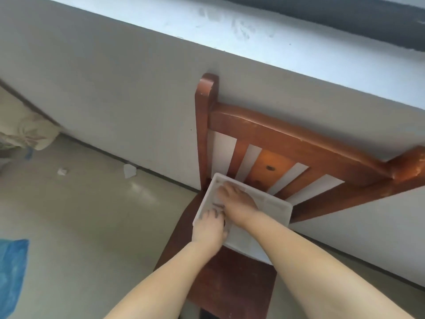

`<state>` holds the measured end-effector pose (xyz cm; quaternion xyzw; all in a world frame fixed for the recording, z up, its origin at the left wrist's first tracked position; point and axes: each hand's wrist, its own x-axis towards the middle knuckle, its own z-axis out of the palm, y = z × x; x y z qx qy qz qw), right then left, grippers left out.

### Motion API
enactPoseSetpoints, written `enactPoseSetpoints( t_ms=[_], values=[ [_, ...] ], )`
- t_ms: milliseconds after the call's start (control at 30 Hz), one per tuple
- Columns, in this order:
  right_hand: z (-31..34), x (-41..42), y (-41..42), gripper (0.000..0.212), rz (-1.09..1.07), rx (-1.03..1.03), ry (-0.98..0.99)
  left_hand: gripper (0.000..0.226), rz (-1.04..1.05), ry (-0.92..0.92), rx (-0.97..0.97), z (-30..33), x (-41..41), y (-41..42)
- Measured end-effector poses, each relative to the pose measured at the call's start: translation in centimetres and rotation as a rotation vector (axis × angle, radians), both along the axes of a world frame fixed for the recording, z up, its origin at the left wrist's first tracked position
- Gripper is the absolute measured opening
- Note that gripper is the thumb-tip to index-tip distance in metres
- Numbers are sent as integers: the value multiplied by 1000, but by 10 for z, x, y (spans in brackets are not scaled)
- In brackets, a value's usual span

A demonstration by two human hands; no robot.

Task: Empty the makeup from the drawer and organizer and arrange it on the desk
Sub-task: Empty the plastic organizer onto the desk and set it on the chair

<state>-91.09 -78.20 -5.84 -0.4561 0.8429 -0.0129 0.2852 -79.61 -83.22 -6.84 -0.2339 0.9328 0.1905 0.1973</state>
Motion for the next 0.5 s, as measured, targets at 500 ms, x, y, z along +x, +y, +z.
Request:
enactPoseSetpoints(
  t_ms=[500],
  values=[
    [-33, 10, -11, 49, -55, -4, 90, 37, 105, 102, 45, -5, 13, -3]
  ],
)
